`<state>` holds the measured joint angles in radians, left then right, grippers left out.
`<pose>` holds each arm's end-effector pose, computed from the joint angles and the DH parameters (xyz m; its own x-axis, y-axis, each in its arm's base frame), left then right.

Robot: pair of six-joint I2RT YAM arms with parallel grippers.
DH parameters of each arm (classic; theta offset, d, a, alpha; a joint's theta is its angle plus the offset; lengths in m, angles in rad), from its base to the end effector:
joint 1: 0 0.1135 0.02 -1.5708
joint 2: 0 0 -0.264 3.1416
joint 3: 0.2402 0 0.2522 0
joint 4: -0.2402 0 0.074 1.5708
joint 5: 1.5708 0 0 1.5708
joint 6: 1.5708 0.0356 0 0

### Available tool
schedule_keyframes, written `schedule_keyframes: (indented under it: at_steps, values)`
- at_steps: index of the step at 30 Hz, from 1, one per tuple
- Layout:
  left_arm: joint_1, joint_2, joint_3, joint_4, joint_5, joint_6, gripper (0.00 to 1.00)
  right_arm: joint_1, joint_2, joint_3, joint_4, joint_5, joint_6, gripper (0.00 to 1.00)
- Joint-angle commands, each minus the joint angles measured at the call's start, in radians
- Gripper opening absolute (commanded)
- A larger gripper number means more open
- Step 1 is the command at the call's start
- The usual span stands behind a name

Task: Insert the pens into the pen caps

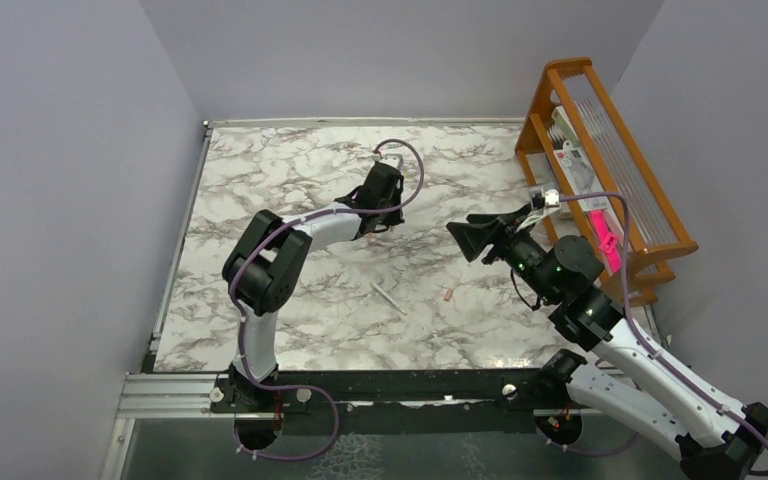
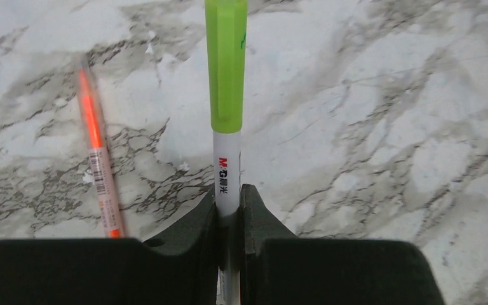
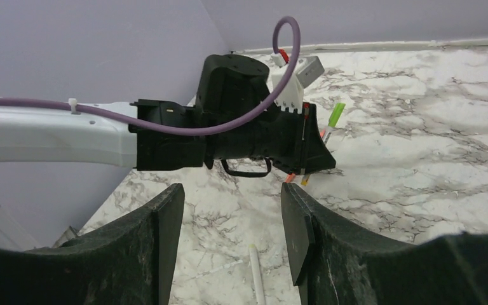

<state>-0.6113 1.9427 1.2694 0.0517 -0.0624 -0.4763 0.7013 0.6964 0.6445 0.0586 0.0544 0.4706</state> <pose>0.3566 -0.2472 0.1898 -0.6674 -0.0910 -0.7391 0.2535 0.9054 -0.3405 0.1348 0.1113 0.3308 -0.2687 0.3657 -0.8911 -0.5395 0.7093 0.4537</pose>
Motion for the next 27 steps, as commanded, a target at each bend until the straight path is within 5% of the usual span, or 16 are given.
schedule_keyframes:
  at_steps: [1,11,27]
  values:
    - [0.0,0.05,0.044,-0.12,-0.13,-0.045,0.02,0.006,0.009,-0.006,-0.006,-0.011,0.001,0.57]
    - [0.021,0.087,0.038,-0.172,-0.183,-0.039,0.23,0.006,0.016,-0.049,0.005,-0.016,0.006,0.57]
    - [0.02,-0.032,0.006,-0.17,-0.135,0.013,0.31,0.006,0.088,-0.107,0.033,-0.106,-0.129,0.58]
